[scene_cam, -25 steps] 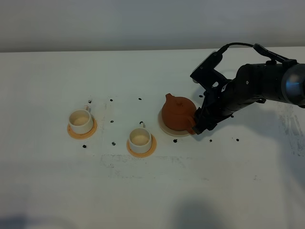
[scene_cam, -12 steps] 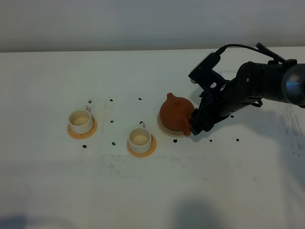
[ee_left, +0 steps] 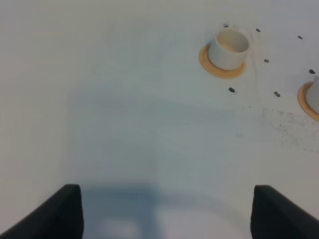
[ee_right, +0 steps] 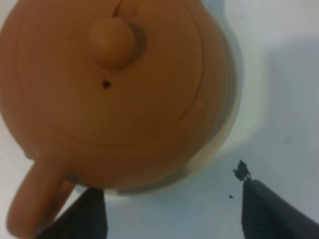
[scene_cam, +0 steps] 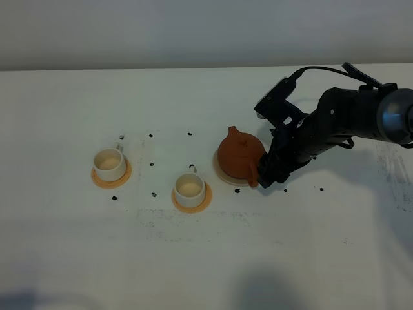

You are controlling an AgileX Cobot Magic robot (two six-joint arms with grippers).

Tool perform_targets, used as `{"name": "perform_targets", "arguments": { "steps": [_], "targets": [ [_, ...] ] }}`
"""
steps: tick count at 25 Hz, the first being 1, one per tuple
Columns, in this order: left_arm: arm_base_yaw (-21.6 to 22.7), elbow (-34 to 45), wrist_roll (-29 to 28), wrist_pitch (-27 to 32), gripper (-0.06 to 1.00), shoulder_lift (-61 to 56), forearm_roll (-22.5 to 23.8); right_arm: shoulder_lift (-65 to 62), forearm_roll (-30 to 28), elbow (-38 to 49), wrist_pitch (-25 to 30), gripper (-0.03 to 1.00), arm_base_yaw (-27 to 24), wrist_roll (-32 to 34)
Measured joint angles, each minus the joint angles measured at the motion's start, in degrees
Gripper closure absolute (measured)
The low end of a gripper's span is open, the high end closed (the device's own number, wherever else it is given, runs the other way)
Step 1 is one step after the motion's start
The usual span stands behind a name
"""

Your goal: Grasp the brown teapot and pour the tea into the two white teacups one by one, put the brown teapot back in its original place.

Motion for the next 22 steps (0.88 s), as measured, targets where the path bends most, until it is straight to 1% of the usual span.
{"name": "perform_targets", "arguments": {
  "steps": [3, 6, 9, 12, 16, 19, 22],
  "targets": [
    [0.0, 0.0, 0.0, 0.0, 0.27, 0.0, 0.0, 0.0, -2.3, 0.0, -0.2, 0.4, -0.1, 1.8],
    [0.0, 0.0, 0.0, 0.0, 0.27, 0.0, 0.0, 0.0, -6.9, -0.1, 0.3, 0.4, -0.8, 5.3],
    [0.0, 0.0, 0.0, 0.0, 0.27, 0.0, 0.0, -0.2, -12.9, -0.1, 2.1, 0.4, -2.2, 10.3],
    [0.0, 0.0, 0.0, 0.0, 0.27, 0.0, 0.0, -1.8, -16.5, -0.2, 3.9, 0.4, -3.0, 16.0],
    [0.0, 0.0, 0.0, 0.0, 0.27, 0.0, 0.0, -5.8, -17.0, -2.3, 6.7, 0.4, -2.9, 22.7],
    [0.0, 0.0, 0.0, 0.0, 0.27, 0.0, 0.0, -8.5, -17.2, -4.1, 10.9, 0.4, -2.0, 29.5],
    [0.0, 0.0, 0.0, 0.0, 0.27, 0.0, 0.0, -9.7, -17.9, -5.1, 15.8, 0.4, -0.4, 33.7]
  ]
}}
